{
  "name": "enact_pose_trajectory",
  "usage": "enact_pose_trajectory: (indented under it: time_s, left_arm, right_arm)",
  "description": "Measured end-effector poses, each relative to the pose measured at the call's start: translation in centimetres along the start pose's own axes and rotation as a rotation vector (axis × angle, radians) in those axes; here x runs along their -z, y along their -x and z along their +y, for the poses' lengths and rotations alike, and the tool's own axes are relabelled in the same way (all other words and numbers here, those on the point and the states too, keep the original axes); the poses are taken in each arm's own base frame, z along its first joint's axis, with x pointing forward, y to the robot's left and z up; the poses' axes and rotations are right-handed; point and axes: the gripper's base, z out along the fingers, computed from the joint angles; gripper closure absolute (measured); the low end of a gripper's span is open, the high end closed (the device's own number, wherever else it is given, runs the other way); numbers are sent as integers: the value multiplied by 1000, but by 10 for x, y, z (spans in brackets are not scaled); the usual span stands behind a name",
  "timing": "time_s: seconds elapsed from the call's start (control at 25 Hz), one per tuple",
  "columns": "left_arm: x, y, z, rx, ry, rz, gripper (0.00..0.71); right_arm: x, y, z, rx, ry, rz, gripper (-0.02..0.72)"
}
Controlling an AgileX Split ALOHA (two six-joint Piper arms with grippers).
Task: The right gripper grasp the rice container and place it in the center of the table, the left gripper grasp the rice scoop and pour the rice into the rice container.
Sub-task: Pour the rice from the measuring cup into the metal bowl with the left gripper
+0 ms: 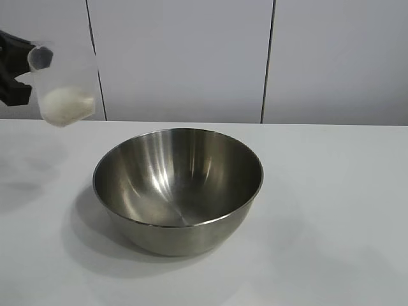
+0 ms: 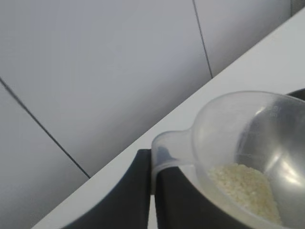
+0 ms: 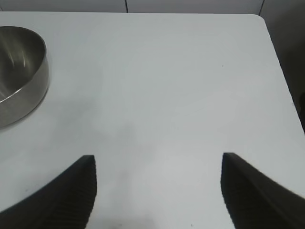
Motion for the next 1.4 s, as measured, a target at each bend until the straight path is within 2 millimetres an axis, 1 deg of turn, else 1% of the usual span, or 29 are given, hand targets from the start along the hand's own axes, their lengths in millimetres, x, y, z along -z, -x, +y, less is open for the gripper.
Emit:
enact_pose_trajectory:
  time_s: [0.16,0.24,0.36,0.4,0.52,0.64,0.8,0.92,1.4]
  left_arm:
    - [-13,28,-24,-163,-46,36,701]
    - [-17,43,-39,-263,-70,17,701]
    - [-19,59,-55,-426,-94,11,701]
    - [-20,61,-59,-463,-99,18,701]
    - [-20,67,-65,-669,-102,14,701]
    - [-20,68,-68,-887,-101,7,701]
    - [-20,68,-68,-1086,-101,1,701]
    - [-20,69,-68,-1143,-102,-3,701]
    - [-20,70,-68,-1219,-85,-15,701]
  right_arm:
    - [0,0,0,0,0,0,201]
    - [0,0,0,0,0,0,201]
    - [0,0,0,0,0,1,201]
    - [0,0,0,0,0,1,201]
    - [0,0,0,0,0,1,201]
    - [0,0,0,0,0,1,201]
    - [0,0,0,0,0,1,201]
    - [0,0,0,0,0,1,201]
    - [0,0,0,0,0,1,201]
